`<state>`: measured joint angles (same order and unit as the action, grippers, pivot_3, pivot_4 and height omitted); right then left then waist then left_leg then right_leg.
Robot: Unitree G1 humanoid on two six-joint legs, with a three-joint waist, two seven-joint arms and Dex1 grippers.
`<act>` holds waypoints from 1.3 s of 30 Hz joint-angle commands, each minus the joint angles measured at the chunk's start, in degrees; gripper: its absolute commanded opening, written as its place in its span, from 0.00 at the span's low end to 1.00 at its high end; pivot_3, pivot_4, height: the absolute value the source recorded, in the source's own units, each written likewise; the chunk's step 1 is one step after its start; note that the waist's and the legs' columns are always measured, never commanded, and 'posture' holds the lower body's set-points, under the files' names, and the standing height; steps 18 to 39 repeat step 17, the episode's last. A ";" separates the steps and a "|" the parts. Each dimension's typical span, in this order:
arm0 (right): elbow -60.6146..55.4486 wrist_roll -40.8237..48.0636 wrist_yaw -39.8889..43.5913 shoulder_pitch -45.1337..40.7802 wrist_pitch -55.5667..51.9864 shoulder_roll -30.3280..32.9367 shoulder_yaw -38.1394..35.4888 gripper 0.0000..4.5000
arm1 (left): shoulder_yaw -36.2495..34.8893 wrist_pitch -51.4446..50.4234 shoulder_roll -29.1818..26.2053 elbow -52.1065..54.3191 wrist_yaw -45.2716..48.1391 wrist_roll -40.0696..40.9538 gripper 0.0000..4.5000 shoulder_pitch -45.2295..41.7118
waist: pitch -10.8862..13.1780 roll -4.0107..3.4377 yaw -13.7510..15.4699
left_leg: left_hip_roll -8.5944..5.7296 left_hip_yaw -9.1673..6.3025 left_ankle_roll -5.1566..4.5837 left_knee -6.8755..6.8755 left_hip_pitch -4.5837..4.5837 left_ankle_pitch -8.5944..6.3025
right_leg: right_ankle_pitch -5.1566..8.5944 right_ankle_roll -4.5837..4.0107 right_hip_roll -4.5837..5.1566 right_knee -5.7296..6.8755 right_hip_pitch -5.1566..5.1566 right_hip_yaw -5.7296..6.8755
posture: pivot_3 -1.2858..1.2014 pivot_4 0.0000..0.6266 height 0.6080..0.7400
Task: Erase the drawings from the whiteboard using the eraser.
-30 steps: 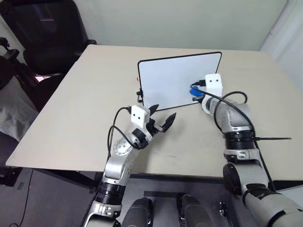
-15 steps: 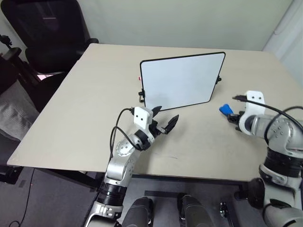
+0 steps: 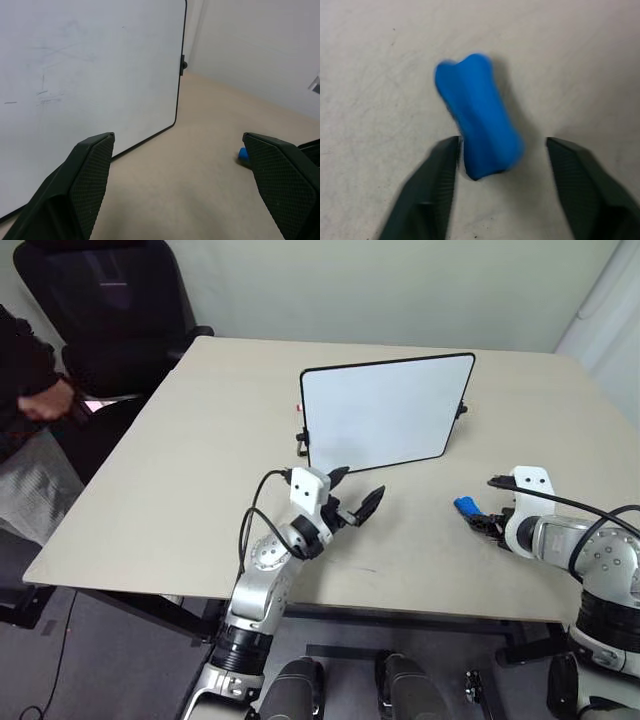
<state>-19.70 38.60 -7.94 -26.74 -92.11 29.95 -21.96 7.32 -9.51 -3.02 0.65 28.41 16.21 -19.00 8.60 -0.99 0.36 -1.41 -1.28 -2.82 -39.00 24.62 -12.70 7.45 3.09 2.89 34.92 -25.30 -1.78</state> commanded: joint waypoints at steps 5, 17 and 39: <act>-8.03 -3.07 3.50 0.88 4.06 6.70 0.55 0.67 | 0.27 2.02 0.91 -0.31 -0.01 -0.62 1.00 -1.60 | 0.00 -0.01 0.14 | -0.02 0.01 -0.06 0.01 0.01 -0.10 | 0.07 0.11 0.02 -0.05 -0.01 0.01 | 0.52 0.24 1.00; -17.04 -2.17 15.86 10.30 36.68 -2.85 -3.19 0.67 | -0.32 0.98 0.72 0.54 0.95 0.63 1.00 -1.36 | 0.00 0.00 0.15 | -0.03 0.00 -0.20 -0.07 0.00 -0.37 | 0.38 0.21 0.01 -0.07 0.08 0.02 | 0.52 0.24 1.00; -17.04 -2.17 15.86 10.30 36.68 -2.85 -3.19 0.67 | -0.32 0.98 0.72 0.54 0.95 0.63 1.00 -1.36 | 0.00 0.00 0.15 | -0.03 0.00 -0.20 -0.07 0.00 -0.37 | 0.38 0.21 0.01 -0.07 0.08 0.02 | 0.52 0.24 1.00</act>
